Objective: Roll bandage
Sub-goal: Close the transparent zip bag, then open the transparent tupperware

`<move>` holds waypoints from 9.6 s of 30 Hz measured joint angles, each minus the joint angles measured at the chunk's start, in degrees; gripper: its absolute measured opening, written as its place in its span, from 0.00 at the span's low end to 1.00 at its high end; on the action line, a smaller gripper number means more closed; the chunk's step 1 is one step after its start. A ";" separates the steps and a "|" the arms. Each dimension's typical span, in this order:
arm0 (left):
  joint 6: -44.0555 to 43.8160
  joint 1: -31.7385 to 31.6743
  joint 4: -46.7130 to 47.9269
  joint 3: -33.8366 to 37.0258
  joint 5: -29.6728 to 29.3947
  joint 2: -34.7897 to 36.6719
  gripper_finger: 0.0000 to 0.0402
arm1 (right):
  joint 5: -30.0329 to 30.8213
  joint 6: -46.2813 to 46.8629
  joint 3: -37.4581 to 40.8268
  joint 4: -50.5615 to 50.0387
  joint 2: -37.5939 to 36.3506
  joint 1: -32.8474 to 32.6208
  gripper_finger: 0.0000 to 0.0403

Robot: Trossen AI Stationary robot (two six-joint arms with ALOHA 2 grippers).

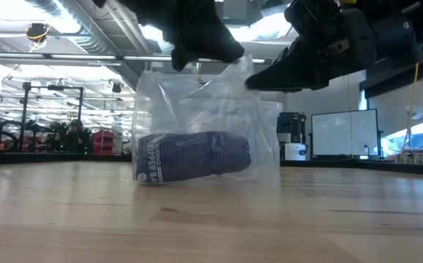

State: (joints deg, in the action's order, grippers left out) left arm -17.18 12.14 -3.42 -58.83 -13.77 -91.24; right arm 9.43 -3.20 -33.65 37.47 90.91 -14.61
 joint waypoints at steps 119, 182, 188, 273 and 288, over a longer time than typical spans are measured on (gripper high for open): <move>16.90 -52.14 7.84 11.23 19.24 21.42 0.45 | -20.38 6.84 -33.56 -62.39 -7.74 60.29 0.55; 9.42 -52.60 6.84 10.76 25.06 17.65 0.45 | -34.22 15.38 -19.19 -49.09 -11.85 62.33 0.67; 4.96 -52.93 1.69 15.13 27.05 14.96 0.45 | -32.95 13.35 -17.73 -47.60 -11.50 60.72 0.67; -6.49 -48.56 -1.18 16.11 27.98 12.90 0.45 | -35.07 13.18 -18.95 -49.00 -11.65 59.10 0.67; -10.04 -48.11 -6.11 16.26 27.39 11.98 0.45 | -36.93 14.51 -19.04 -45.88 -11.67 56.21 0.67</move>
State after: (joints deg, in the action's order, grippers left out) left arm -27.23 -35.97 -9.54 -42.57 13.62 -79.26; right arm -27.49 11.31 -52.69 -8.41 79.24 41.60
